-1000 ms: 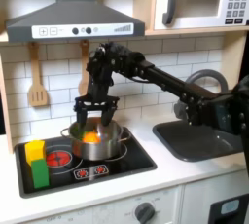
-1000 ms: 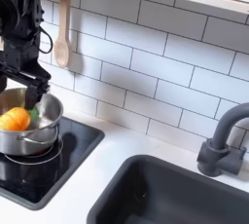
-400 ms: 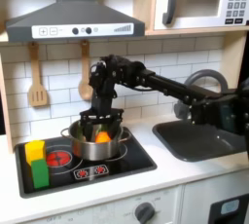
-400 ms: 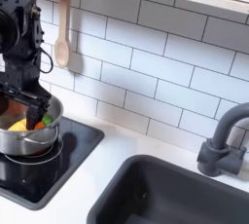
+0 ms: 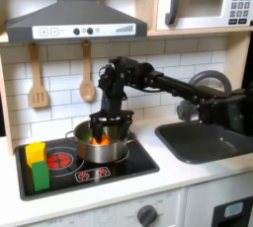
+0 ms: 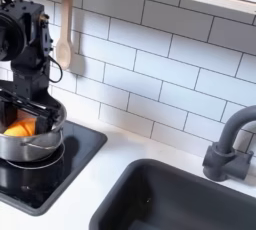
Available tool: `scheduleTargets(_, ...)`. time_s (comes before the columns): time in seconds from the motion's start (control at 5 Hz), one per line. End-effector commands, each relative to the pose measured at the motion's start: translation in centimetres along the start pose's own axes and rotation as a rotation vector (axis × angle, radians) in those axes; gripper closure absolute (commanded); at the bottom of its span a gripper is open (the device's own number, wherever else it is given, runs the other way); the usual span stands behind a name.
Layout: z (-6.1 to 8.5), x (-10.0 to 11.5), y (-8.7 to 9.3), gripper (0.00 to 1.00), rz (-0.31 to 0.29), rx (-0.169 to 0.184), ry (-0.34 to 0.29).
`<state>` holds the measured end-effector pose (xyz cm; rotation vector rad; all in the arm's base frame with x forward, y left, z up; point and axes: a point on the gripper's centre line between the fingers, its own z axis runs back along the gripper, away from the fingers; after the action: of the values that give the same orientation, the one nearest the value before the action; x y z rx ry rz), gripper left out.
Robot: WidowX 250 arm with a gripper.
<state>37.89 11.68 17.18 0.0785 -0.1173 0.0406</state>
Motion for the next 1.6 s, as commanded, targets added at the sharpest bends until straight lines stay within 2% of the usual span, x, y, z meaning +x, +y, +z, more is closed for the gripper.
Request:
scheduleTargets(0.0, 0.5, -1.3, -2.3, 0.0, -0.009, -0.028, 0.01)
scheduleTargets(0.8, 1.5, -5.2, -7.2, 0.0, -0.052, -0.063, 0.037)
scheduleTargets(1.0, 2.2, -5.3, -7.3, 0.0, -0.051, -0.05, 0.017)
scheduleTargets(1.2, 3.9, -4.5, -5.3, 0.0, -0.022, -0.025, -0.033)
scheduleTargets(1.4, 4.5, -4.5, -4.8, 0.0, -0.031, -0.008, -0.042)
